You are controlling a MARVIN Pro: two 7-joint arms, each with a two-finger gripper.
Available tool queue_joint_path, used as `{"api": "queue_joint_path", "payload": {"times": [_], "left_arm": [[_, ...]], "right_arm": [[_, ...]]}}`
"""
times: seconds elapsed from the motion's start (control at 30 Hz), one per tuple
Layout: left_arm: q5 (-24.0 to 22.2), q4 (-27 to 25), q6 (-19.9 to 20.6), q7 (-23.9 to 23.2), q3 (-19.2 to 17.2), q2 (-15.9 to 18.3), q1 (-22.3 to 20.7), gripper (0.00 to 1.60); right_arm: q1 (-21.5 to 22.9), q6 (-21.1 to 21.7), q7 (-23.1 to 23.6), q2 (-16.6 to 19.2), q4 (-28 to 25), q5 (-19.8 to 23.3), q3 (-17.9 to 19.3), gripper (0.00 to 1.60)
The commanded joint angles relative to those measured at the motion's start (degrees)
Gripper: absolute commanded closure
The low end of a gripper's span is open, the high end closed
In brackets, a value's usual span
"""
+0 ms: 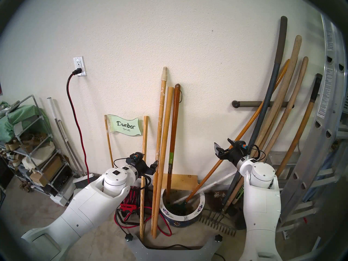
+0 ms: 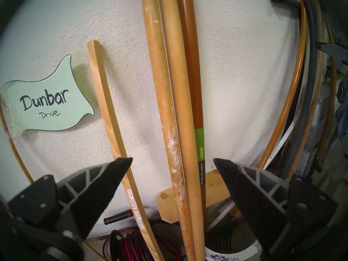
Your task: Put wooden sticks into the pot
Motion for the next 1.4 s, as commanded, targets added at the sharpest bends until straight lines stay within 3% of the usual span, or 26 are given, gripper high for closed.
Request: {"api": "queue_joint_path", "payload": {"times": [0.0,0.37,0.97,1.37], "left_arm": [[-0.7,4.7,-1.9,-2.0,0.3,-2.7,-3.6,0.00],[-1.9,12.8,-3.9,-4.8,0.8,-5.7,-8.3,0.00],[0.2,28.6,-7.7,-8.4,4.4,-11.2,-17.6,0.00],[1.0,34.8,-10.0,-8.5,4.4,-12.9,-19.8,0.00]], "right_arm": [[0.0,0.0,0.0,0.0,0.0,0.0,0.0,0.00],[0.0,0.0,0.0,0.0,0.0,0.0,0.0,0.00],[0.0,0.0,0.0,0.0,0.0,0.0,0.0,0.00],[0.0,0.0,0.0,0.0,0.0,0.0,0.0,0.00]]}}
